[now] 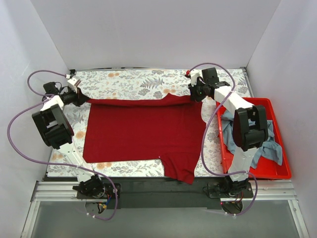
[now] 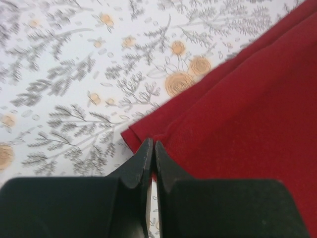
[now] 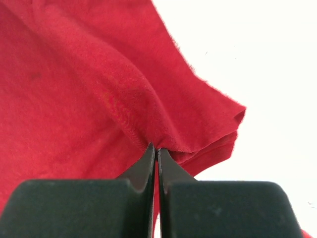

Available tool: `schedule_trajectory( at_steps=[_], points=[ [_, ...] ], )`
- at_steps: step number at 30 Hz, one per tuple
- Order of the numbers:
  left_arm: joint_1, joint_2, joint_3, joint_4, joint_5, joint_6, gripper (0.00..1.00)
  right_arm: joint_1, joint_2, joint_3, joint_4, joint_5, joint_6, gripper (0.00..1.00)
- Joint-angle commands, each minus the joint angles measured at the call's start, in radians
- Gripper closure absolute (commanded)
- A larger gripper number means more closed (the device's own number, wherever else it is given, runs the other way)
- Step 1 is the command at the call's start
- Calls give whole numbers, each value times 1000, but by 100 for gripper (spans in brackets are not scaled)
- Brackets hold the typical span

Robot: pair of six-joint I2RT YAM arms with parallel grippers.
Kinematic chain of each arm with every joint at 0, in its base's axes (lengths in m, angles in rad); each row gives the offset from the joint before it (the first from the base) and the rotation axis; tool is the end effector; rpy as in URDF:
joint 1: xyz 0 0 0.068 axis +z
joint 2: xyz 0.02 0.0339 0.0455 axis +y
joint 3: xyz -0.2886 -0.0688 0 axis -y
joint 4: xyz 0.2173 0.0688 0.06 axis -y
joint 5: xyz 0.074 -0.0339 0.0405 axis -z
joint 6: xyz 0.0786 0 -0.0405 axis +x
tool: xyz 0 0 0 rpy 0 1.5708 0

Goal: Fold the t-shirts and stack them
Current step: Fold the tshirt

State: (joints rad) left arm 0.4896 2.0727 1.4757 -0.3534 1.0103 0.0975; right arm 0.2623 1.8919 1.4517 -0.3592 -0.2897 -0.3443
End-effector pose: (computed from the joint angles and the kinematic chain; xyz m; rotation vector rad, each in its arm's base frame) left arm 0.4193 0.1480 0.1998 -0.0443 2.1515 -0.9251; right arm 0.4166 0.1351 0.2420 -0.8326 2.1956 0.3026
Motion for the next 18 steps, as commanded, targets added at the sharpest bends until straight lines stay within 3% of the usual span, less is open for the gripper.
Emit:
schedule_trajectory(
  at_steps=[1, 18],
  points=[
    [9, -34, 89, 10, 31, -56, 100, 2, -17, 82, -38, 12, -7, 99],
    [21, -59, 49, -24, 25, 31, 100, 5, -100, -37, -67, -2, 13, 99]
  ],
)
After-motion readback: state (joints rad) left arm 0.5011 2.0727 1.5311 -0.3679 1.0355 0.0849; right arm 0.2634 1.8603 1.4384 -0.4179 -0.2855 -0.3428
